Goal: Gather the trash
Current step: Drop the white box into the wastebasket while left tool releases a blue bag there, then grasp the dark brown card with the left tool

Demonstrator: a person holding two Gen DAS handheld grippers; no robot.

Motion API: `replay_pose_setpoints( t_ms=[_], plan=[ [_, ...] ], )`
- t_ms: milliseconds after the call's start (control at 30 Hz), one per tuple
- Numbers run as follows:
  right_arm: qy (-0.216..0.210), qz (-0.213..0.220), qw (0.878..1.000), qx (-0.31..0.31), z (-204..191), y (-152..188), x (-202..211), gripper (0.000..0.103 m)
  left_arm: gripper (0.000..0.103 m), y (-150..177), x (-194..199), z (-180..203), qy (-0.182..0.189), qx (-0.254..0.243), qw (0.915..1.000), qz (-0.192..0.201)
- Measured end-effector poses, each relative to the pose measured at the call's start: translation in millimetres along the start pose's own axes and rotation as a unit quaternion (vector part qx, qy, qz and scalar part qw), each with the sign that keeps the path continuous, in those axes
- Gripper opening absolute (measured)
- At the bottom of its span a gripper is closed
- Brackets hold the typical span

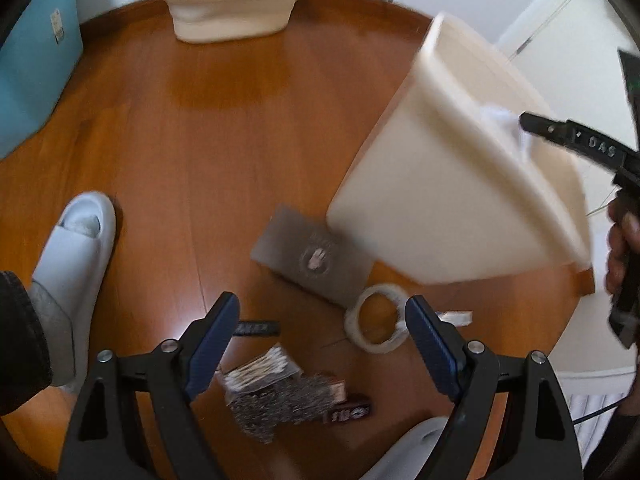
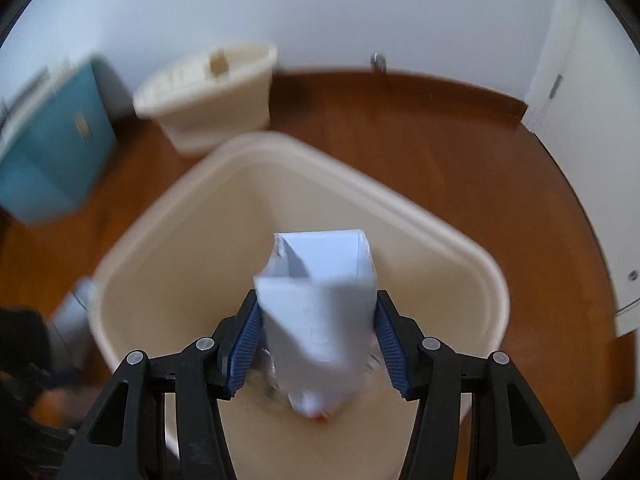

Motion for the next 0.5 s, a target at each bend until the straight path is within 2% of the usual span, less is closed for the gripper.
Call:
replay_pose_setpoints(
  t_ms=[67,167,233,267,300,367,400,433,500],
  plan=[
    [0.005,0.005,1.0,0.001,-3.3,0.1,-2.4,0.059,0.085,4.7,-14.8,-9.3,-0.006,0.01,0.9998,-0.019],
    [-0.024,0.086,0.995,-0.051,5.5,3.8,36.0,0.059,0.085,8.8,-41.9,-28.6,-0.001,0.064,0.9961,-0.06],
    [-0.05,0.148,0.981,-0.117,24.7,19.6,71.9,0.06,0.085,4.6,-62.3,-43.4,0.005,0.122,0.9893,-0.081],
    [-0.064,0.177,0.97,-0.152,38.4,33.5,92.6,0.068,0.085,2.5,-70.1,-46.9,0.01,0.144,0.9854,-0.09],
    [-0.07,0.203,0.957,-0.193,51.8,51.4,108.9,0.079,0.085,-1.1,-80.4,-51.1,0.022,0.173,0.9796,-0.099],
    [-0.054,0.22,0.944,-0.242,68.9,76.6,121.2,0.087,0.085,-6.3,-100.1,-59.1,0.04,0.241,0.9628,-0.116],
    [-0.041,0.213,0.94,-0.265,77.6,95.1,120.5,0.087,0.085,-7.1,-110.1,-62.5,0.05,0.278,0.9512,-0.125],
    [-0.031,0.2,0.937,-0.284,82.0,112.3,116.4,0.087,0.085,-7.5,-122.1,-65.9,0.056,0.32,0.9358,-0.135],
    [-0.023,0.176,0.929,-0.324,89.7,144.5,102.1,0.087,0.085,-13.0,-133.4,-70.0,0.06,0.354,0.9242,-0.129]
  ],
)
Point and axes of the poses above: each gripper's, at about its wrist camera, not at the fingertips, and x roughly against the way its jaws point, z to its right, y to its underside, the point moved 6 cm from there along -x, roughly the way its jaws point, and after that the axes turned 1 degree about z, right-handed, at the moved point
